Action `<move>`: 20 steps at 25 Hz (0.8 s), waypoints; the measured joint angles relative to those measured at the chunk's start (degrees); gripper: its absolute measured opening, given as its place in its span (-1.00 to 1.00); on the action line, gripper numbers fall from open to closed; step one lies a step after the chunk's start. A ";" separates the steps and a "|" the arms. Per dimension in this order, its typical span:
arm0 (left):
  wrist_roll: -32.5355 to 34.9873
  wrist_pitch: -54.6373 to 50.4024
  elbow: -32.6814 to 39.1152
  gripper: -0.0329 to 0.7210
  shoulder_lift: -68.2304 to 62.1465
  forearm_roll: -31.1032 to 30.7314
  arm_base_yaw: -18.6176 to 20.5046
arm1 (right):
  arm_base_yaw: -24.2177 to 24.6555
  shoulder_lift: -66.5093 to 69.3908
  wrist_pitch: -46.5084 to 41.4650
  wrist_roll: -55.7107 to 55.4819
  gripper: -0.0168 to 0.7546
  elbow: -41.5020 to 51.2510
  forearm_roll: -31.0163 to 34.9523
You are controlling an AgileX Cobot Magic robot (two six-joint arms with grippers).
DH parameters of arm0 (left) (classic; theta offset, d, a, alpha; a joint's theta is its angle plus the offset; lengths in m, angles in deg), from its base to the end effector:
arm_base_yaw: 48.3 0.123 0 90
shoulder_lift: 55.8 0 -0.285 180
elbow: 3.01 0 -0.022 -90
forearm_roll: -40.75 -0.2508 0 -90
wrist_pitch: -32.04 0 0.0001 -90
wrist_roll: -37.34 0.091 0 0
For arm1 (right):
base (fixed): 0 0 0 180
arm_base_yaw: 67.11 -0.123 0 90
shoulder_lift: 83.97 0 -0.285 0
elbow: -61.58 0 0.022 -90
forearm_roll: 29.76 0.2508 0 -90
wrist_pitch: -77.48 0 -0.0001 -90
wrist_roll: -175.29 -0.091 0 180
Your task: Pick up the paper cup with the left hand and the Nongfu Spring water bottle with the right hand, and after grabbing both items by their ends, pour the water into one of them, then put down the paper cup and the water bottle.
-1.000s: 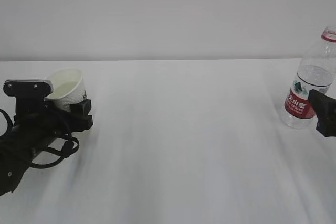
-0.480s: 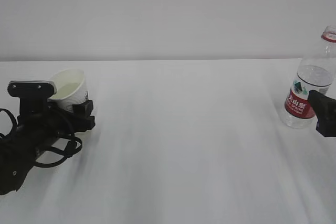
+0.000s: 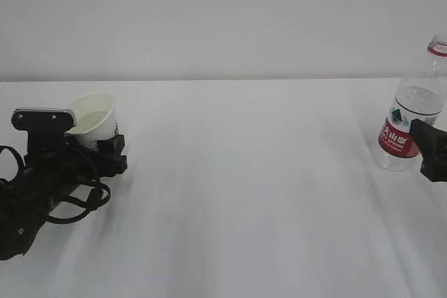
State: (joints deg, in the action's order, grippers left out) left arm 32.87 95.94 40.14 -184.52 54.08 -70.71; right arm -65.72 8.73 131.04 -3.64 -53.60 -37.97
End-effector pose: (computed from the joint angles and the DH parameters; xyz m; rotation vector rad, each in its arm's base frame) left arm 0.3029 -0.1045 0.0717 0.0559 1.8918 -0.1938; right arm 0.2174 0.0052 0.1620 -0.1539 1.8112 0.0138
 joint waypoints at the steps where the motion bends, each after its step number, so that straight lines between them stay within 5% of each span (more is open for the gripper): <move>1: 0.00 0.13 -0.12 0.44 -0.03 0.00 0.00 | 0.00 0.00 0.00 0.00 0.59 0.00 0.00; 11: 0.04 1.67 -0.23 0.44 -1.09 0.00 0.00 | 0.00 0.00 0.11 0.00 0.59 0.00 0.00; 20: 0.13 1.76 -0.23 0.66 -1.09 0.00 0.00 | 0.00 0.00 0.11 0.00 0.58 0.00 0.00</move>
State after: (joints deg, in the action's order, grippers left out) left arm 33.00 97.71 39.91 -185.60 54.08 -70.71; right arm -65.72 8.73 131.15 -3.64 -53.60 -37.97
